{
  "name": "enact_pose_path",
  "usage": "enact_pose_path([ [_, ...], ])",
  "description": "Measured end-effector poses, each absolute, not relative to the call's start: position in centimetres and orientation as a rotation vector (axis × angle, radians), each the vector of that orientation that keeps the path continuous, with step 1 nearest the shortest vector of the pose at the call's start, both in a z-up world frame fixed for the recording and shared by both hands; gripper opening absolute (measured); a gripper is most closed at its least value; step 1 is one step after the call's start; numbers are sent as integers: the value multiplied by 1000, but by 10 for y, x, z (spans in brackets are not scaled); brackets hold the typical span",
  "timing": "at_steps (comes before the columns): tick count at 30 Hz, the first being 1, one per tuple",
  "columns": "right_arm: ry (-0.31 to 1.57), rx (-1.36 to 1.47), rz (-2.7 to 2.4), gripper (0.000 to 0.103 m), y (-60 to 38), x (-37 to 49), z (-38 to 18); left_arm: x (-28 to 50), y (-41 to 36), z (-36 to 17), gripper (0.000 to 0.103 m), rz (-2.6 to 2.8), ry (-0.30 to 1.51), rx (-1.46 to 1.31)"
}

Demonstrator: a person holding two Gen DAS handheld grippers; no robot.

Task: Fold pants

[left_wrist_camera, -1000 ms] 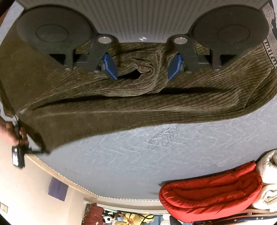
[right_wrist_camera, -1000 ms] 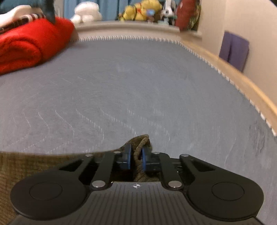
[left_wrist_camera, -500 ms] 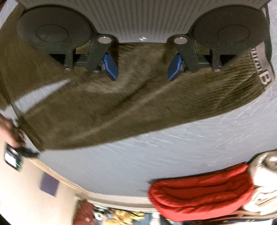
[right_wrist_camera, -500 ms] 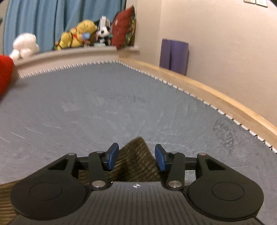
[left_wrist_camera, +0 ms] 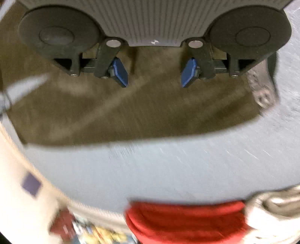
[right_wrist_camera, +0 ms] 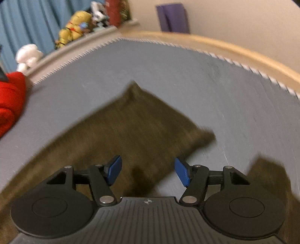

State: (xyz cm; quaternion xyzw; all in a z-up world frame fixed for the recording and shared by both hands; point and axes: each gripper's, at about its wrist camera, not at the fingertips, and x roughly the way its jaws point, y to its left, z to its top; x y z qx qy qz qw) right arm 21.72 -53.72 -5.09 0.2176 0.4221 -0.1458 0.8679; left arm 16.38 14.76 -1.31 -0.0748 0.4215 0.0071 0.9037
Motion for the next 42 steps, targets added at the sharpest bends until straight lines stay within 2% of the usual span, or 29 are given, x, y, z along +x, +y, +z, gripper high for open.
enact_pose_path([
  [2,887,512,-349,65,-535,212,-63,159,167,-5,75,137,767,-159],
  [3,858,516,-364,66,-533,212,-64,159,175,-3,83,198,722,-145],
  [4,841,504,-373,67,-529,211,-64,158,184,-3,86,268,677,-120],
  [7,798,450,-399,68,-516,211,-68,156,212,-8,87,374,637,-126],
  [10,774,348,-412,67,-503,216,-72,160,243,-22,92,434,676,-233],
  [11,769,313,-413,58,-500,220,-73,161,252,-30,92,443,703,-277],
  [14,733,258,-389,15,-498,224,-77,168,273,-54,92,409,788,-374],
  [16,716,224,-397,8,-495,226,-77,172,275,-67,92,369,829,-357],
  [17,706,170,-400,7,-488,224,-76,172,272,-70,87,359,830,-301],
  [19,669,102,-409,6,-479,220,-72,173,277,-68,57,380,830,-275],
  [21,620,123,-442,5,-486,217,-62,167,300,-61,47,397,802,-406],
  [23,595,145,-478,5,-494,217,-56,164,313,-56,47,416,757,-456],
  [26,662,165,-504,6,-499,225,-63,169,297,-58,49,423,778,-321],
  [27,726,200,-494,7,-503,230,-71,169,293,-59,54,427,791,-284],
  [28,780,235,-494,9,-507,233,-78,169,291,-58,63,436,800,-261],
  [29,761,230,-503,12,-507,231,-77,168,290,-53,70,466,808,-240],
  [30,753,205,-504,24,-506,230,-73,166,287,-49,79,495,805,-230],
  [31,748,191,-508,30,-506,230,-67,162,286,-41,80,510,789,-234],
  [33,691,215,-513,53,-509,223,-50,155,278,-29,80,521,769,-226],
  [34,668,220,-516,56,-509,221,-43,154,270,-25,79,522,757,-203],
  [39,581,223,-460,60,-494,203,5,144,239,-4,78,455,681,-51],
  [41,534,222,-414,60,-485,188,27,137,238,2,69,414,674,-81],
  [42,512,214,-388,61,-481,182,38,133,239,7,60,386,676,-116],
])
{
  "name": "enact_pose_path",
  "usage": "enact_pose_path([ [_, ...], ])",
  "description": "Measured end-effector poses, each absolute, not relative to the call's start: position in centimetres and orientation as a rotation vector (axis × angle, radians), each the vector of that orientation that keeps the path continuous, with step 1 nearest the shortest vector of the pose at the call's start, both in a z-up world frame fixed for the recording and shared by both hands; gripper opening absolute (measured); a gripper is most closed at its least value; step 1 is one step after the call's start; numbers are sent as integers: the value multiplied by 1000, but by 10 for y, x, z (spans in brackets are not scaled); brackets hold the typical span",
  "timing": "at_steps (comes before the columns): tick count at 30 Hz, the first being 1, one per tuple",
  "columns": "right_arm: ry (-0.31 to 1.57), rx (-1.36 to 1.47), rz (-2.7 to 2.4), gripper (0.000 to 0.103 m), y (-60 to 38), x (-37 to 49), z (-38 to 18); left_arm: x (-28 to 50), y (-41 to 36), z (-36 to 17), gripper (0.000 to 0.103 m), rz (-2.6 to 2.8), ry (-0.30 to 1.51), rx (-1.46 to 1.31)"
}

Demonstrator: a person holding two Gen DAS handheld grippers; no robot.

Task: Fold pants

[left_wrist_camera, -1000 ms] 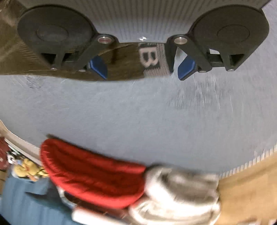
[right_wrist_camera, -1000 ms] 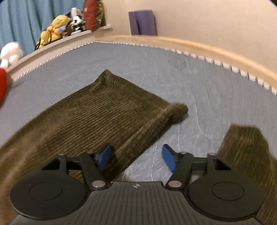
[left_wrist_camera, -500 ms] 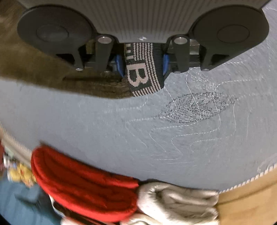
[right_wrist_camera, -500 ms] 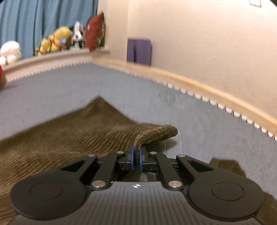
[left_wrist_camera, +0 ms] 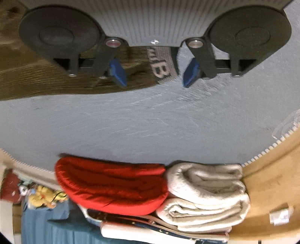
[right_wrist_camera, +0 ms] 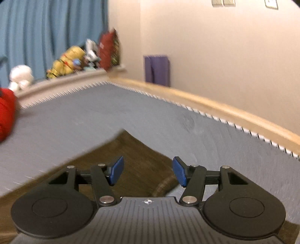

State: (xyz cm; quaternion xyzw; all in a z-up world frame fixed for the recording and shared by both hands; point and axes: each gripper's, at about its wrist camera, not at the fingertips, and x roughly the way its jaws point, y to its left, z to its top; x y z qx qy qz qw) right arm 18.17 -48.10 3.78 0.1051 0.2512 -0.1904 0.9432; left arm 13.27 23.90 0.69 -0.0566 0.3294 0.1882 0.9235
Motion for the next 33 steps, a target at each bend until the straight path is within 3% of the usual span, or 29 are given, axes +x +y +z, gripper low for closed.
enact_pose_path([
  [1,493,206,-364,61,-477,174,48,128,240,11,55,356,680,-154],
  [3,449,184,-296,64,-467,156,75,119,239,17,28,294,685,-221],
  [4,432,174,-268,64,-463,148,87,114,236,22,20,270,689,-243],
  [6,401,159,-206,64,-450,128,114,100,228,34,17,221,691,-286],
  [12,347,230,-23,76,-421,66,181,49,199,71,16,116,702,-241],
  [17,325,238,134,77,-386,24,198,0,193,69,16,58,762,-238],
  [23,319,178,277,77,-332,-4,145,-13,202,19,16,31,960,-177],
  [27,540,63,289,71,-293,5,105,-15,204,-13,16,27,1072,-85],
  [33,623,-21,416,71,-271,3,82,-32,217,-25,17,-33,1098,-61],
])
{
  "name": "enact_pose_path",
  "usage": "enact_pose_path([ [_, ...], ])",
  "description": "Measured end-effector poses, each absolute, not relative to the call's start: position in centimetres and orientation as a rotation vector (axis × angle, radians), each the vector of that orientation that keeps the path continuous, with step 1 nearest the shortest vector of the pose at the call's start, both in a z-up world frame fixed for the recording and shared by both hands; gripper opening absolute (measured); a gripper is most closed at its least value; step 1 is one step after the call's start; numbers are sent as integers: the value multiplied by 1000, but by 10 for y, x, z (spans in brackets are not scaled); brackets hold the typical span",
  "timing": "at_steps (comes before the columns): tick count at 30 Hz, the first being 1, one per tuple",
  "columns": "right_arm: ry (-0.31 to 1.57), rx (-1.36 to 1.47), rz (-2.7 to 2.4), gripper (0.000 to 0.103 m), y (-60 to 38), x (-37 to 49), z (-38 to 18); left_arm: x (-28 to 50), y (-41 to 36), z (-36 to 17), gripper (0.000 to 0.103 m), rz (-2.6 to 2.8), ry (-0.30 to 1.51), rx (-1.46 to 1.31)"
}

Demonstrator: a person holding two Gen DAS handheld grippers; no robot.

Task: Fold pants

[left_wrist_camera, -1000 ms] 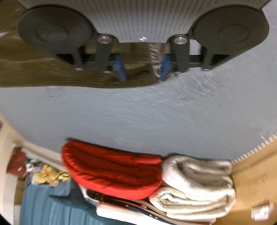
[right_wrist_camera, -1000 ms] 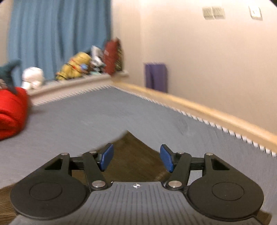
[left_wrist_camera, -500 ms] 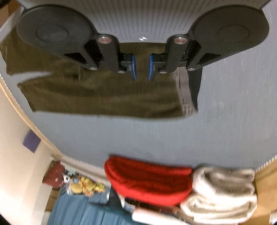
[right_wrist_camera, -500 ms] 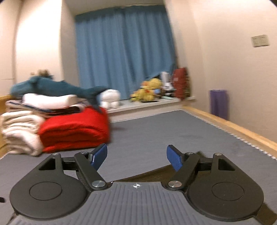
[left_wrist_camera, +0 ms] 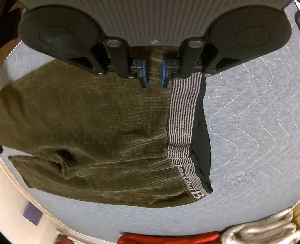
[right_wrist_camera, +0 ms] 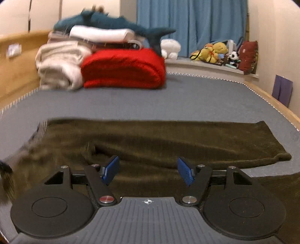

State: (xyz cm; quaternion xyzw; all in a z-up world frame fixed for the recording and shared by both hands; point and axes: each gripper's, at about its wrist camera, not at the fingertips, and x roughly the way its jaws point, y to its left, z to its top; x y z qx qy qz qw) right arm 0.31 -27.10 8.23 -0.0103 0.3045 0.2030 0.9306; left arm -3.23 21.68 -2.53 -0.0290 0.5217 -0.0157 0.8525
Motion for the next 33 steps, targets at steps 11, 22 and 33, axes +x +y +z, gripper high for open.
enact_pose_path([
  [11,692,-125,640,76,-227,-27,58,-37,249,-13,50,94,1022,-112],
  [22,676,-379,1028,65,-160,-93,31,-30,249,-34,50,81,1114,-93],
  [33,634,-560,1064,8,-151,-104,19,-47,241,-8,4,111,1025,19],
])
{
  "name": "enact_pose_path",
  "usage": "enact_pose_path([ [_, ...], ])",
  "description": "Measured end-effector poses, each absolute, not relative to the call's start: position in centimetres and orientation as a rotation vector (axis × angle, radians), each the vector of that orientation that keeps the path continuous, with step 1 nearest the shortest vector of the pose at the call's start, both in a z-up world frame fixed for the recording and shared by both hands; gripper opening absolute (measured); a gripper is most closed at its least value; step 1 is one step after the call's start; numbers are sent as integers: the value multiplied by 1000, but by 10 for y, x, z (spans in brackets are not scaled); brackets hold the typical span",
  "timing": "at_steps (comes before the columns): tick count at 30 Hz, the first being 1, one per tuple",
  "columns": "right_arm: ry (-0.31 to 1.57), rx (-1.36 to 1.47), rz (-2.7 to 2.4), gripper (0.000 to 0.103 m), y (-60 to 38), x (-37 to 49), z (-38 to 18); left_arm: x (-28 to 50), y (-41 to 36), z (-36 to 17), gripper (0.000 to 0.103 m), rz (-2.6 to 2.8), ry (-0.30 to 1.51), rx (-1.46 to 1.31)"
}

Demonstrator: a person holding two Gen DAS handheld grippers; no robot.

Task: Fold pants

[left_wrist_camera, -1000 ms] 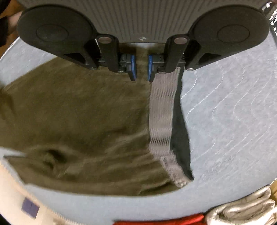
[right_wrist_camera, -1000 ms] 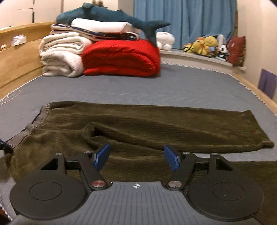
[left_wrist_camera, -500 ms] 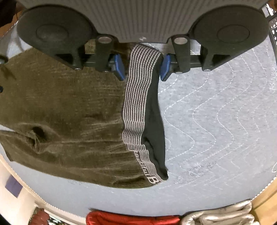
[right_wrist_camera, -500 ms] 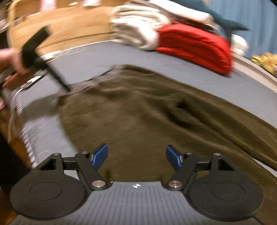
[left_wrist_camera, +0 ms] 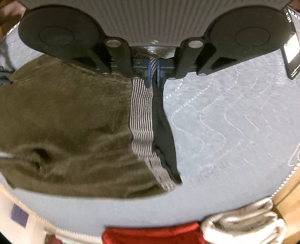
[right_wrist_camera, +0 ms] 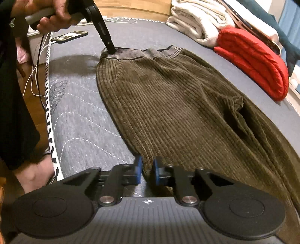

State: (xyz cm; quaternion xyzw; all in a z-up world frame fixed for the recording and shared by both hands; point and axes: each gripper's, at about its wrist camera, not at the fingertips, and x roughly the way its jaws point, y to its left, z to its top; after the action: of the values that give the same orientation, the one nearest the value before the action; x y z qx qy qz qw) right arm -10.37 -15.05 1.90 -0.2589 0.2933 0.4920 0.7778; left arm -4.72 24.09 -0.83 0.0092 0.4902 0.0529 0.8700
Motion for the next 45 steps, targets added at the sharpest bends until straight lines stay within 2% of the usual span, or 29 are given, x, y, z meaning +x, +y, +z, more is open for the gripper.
enact_pose_path([
  [4,592,-508,1093,7,-166,-103,45,-66,237,20,2,155,942,55],
  [6,595,-516,1118,7,-172,-105,47,-70,237,20,0,164,960,56],
  [9,637,-544,1098,10,-171,-104,37,-65,236,9,2,220,1006,100],
  [10,653,-539,1090,10,-171,-102,36,-63,236,11,6,213,990,97],
  [11,657,-515,1082,14,-172,-99,38,-61,235,14,9,182,965,71],
  [13,678,-416,1063,28,-177,-89,46,-58,231,17,21,126,941,18],
  [15,702,-316,1031,45,-182,-77,51,-53,220,19,27,63,940,1],
  [20,802,-259,913,51,-179,-54,35,-33,193,4,30,-46,1011,-10],
  [22,869,-317,847,53,-175,-48,21,-25,183,-19,40,-69,1127,-2],
  [24,912,-314,794,58,-177,-42,14,-18,172,-38,43,-58,1203,87],
  [28,860,-200,747,63,-192,-32,34,-16,172,-15,43,-50,1102,47],
  [30,806,-166,704,71,-200,-28,46,-13,177,2,43,-49,1020,-7],
  [37,726,-39,603,73,-224,-1,62,16,173,15,42,8,932,-70],
  [38,722,-24,591,73,-227,3,63,21,171,16,39,8,920,-66],
  [39,717,-10,578,73,-230,7,64,28,167,16,26,5,903,-60],
  [41,709,7,556,73,-233,16,65,41,161,20,9,3,861,-40],
  [45,696,43,532,73,-243,30,72,66,166,23,6,28,801,-66],
])
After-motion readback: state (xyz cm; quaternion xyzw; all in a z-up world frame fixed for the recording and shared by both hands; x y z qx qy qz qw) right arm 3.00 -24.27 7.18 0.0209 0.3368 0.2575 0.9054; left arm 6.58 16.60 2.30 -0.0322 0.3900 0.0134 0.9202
